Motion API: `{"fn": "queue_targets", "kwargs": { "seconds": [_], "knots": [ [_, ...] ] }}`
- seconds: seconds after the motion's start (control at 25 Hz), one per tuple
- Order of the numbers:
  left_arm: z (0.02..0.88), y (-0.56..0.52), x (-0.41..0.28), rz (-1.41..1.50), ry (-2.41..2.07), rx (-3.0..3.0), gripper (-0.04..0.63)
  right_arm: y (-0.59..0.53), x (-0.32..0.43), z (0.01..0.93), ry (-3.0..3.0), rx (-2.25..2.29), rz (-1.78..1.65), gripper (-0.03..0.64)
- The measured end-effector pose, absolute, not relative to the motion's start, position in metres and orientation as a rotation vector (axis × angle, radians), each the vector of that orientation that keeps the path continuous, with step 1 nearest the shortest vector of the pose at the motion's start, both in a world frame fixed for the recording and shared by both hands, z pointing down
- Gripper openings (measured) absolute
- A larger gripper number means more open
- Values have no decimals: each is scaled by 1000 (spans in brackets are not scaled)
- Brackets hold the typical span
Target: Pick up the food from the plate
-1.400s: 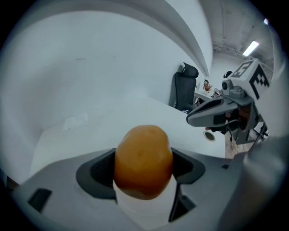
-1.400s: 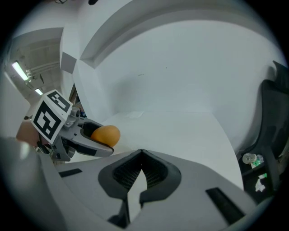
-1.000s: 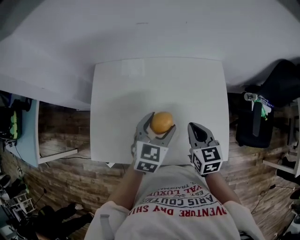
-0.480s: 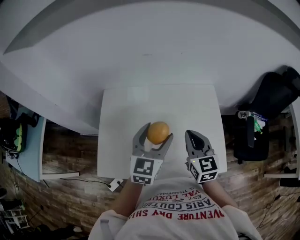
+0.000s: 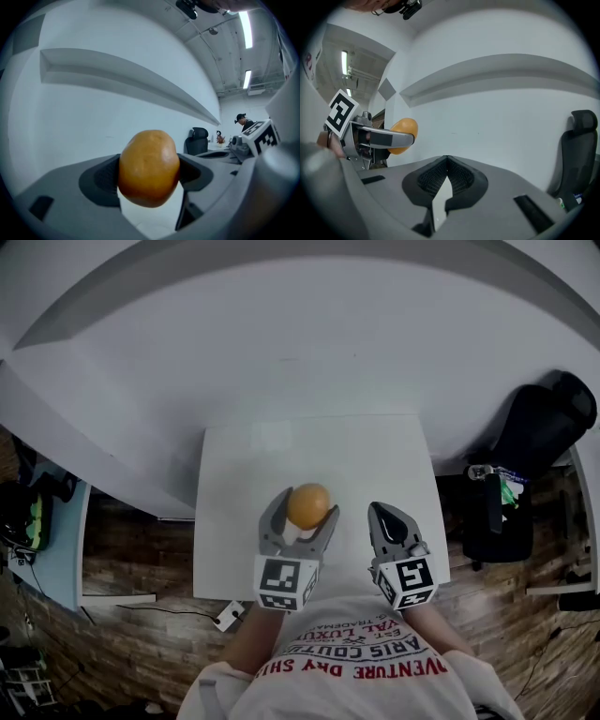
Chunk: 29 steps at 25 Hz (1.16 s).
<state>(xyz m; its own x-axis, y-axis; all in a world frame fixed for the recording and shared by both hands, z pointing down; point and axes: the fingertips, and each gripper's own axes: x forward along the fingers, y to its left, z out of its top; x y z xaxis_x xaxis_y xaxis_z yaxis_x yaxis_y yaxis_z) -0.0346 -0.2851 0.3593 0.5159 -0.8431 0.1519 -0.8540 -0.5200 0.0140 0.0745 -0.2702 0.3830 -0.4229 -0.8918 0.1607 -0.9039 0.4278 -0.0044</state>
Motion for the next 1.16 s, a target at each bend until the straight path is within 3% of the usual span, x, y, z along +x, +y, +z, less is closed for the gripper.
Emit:
{"fn": "queue_targets", "kwargs": {
  "seconds": [1.16],
  "knots": [
    [371, -290, -30, 247, -1532, 2625, 357, -273, 81, 385, -2548, 1577, 152, 11]
  ]
}}
